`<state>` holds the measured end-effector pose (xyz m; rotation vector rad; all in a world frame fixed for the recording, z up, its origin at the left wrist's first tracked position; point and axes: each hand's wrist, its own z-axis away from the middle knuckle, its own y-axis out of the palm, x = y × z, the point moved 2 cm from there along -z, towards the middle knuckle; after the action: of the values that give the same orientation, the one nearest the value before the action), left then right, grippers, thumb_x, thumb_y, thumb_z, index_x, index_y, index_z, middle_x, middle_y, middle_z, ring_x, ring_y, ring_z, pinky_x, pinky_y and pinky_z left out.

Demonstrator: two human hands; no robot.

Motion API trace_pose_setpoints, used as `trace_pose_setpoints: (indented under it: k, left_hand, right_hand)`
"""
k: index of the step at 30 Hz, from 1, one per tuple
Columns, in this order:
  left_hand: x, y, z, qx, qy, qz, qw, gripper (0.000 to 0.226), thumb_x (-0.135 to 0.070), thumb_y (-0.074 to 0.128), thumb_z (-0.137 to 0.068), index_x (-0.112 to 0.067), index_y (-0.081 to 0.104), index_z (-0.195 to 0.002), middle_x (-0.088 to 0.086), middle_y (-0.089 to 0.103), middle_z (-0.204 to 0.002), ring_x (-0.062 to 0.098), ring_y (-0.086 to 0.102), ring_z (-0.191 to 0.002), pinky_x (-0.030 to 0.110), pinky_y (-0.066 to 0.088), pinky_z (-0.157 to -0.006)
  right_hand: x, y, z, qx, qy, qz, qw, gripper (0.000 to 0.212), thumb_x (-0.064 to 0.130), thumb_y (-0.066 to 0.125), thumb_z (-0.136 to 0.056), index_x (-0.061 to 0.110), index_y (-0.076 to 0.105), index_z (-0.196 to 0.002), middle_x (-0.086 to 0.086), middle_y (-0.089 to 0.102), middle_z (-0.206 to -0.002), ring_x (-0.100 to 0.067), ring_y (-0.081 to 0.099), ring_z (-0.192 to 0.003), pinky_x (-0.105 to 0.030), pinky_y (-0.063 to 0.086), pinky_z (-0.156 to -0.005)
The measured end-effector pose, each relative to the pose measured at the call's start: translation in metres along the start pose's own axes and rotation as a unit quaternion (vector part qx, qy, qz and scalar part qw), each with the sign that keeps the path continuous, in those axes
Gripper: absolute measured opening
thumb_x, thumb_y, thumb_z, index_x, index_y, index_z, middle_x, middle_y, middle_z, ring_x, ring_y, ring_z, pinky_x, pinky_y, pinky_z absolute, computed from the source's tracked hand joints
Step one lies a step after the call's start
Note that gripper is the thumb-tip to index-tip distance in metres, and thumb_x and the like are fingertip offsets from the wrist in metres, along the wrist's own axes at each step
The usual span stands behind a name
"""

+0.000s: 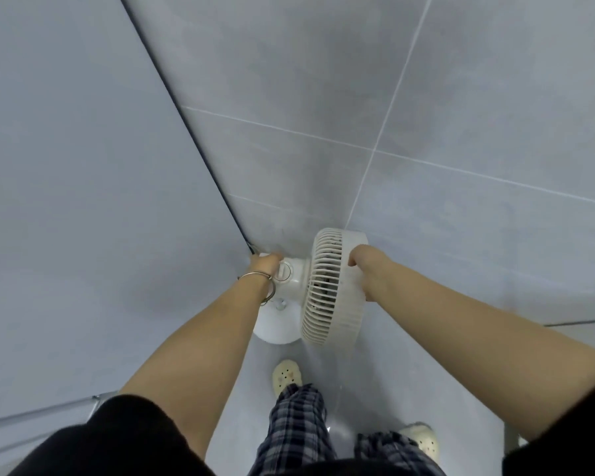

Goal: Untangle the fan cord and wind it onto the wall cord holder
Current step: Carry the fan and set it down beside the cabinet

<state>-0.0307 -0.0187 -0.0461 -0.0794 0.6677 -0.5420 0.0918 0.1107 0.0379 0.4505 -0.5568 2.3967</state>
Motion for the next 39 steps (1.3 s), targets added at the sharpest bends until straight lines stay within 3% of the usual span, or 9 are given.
trace_pose_setpoints:
  k: [5,10,16,20,23,26,30,35,39]
  left_hand:
    - [-0.002,0.031,0.047,0.047,-0.023,0.024,0.998,0.016,-0.022,0.053,-0.086,-0.008,0.060,-0.091,0.012,0.060,-0.086,0.026,0.055,-0.073,0.038,0.045,-0.077]
    - [-0.007,0.080,0.089,0.065,-0.021,-0.007,0.998,0.021,-0.022,0.049,-0.090,-0.010,0.050,-0.073,0.006,0.048,-0.068,0.021,0.045,-0.059,0.028,0.042,-0.062]
    - [-0.001,0.155,0.128,0.094,-0.015,-0.089,0.991,0.020,-0.031,0.052,-0.087,-0.015,0.048,-0.097,0.008,0.051,-0.095,0.025,0.048,-0.081,0.036,0.043,-0.081]
    - [0.017,0.217,0.160,0.145,-0.034,-0.119,0.982,0.025,-0.024,0.045,-0.092,-0.013,0.045,-0.069,0.006,0.046,-0.070,0.019,0.044,-0.061,0.025,0.038,-0.057]
    - [0.032,0.267,0.181,0.173,-0.022,-0.156,0.972,0.030,-0.022,0.046,-0.093,-0.013,0.040,-0.065,0.006,0.040,-0.067,0.018,0.038,-0.057,0.025,0.032,-0.053]
    - [0.046,0.316,0.194,0.204,-0.003,-0.201,0.958,0.018,-0.025,0.051,-0.089,-0.010,0.049,-0.079,0.006,0.044,-0.070,0.019,0.041,-0.059,0.025,0.035,-0.054]
    - [0.066,0.384,0.211,0.237,0.020,-0.283,0.929,0.015,-0.028,0.052,-0.086,-0.013,0.051,-0.082,0.004,0.050,-0.073,0.019,0.046,-0.062,0.026,0.039,-0.064]
    - [0.096,0.464,0.238,0.271,0.045,-0.360,0.891,0.016,-0.029,0.051,-0.085,-0.016,0.052,-0.075,0.003,0.053,-0.072,0.020,0.049,-0.063,0.030,0.040,-0.074]
    - [0.117,0.518,0.248,0.291,0.075,-0.425,0.854,0.019,-0.031,0.050,-0.083,-0.014,0.055,-0.090,0.007,0.058,-0.094,0.024,0.053,-0.082,0.031,0.041,-0.079]
  right_hand:
    - [-0.014,-0.049,0.009,0.020,-0.004,-0.020,1.000,0.043,0.003,0.039,-0.092,-0.001,0.040,-0.134,-0.018,0.035,-0.146,-0.030,0.036,-0.134,-0.036,0.035,-0.105]
    - [-0.029,-0.116,0.019,-0.030,0.007,-0.098,0.995,0.014,0.002,0.041,-0.090,0.006,0.039,-0.104,-0.016,0.041,-0.132,-0.031,0.043,-0.122,-0.039,0.036,-0.105]
    - [-0.052,-0.207,0.021,-0.085,-0.010,-0.120,0.989,0.030,-0.002,0.039,-0.092,-0.001,0.045,-0.121,-0.015,0.038,-0.117,-0.030,0.042,-0.118,-0.035,0.034,-0.102]
    - [-0.088,-0.264,0.018,-0.137,0.010,-0.137,0.981,0.013,-0.001,0.040,-0.092,-0.003,0.048,-0.101,-0.011,0.041,-0.099,-0.022,0.042,-0.080,-0.030,0.035,-0.081]
    - [-0.119,-0.306,0.017,-0.156,0.022,-0.168,0.973,0.041,0.000,0.038,-0.093,-0.003,0.039,-0.134,-0.015,0.047,-0.123,-0.025,0.043,-0.104,-0.032,0.038,-0.092]
    - [-0.153,-0.349,0.018,-0.194,0.044,-0.213,0.956,0.043,0.001,0.039,-0.093,-0.003,0.038,-0.136,-0.017,0.042,-0.139,-0.030,0.045,-0.114,-0.034,0.038,-0.100]
    - [-0.201,-0.398,0.023,-0.229,0.077,-0.265,0.933,0.045,0.001,0.041,-0.090,-0.001,0.041,-0.135,-0.016,0.048,-0.127,-0.026,0.041,-0.096,-0.036,0.041,-0.095]
    - [-0.257,-0.448,0.031,-0.247,0.128,-0.349,0.895,0.046,0.001,0.043,-0.088,0.001,0.039,-0.134,-0.016,0.045,-0.132,-0.032,0.048,-0.115,-0.043,0.042,-0.103]
    - [-0.288,-0.467,0.035,-0.236,0.164,-0.414,0.864,0.022,0.001,0.041,-0.087,0.004,0.045,-0.109,-0.012,0.053,-0.100,-0.027,0.054,-0.094,-0.041,0.048,-0.093]
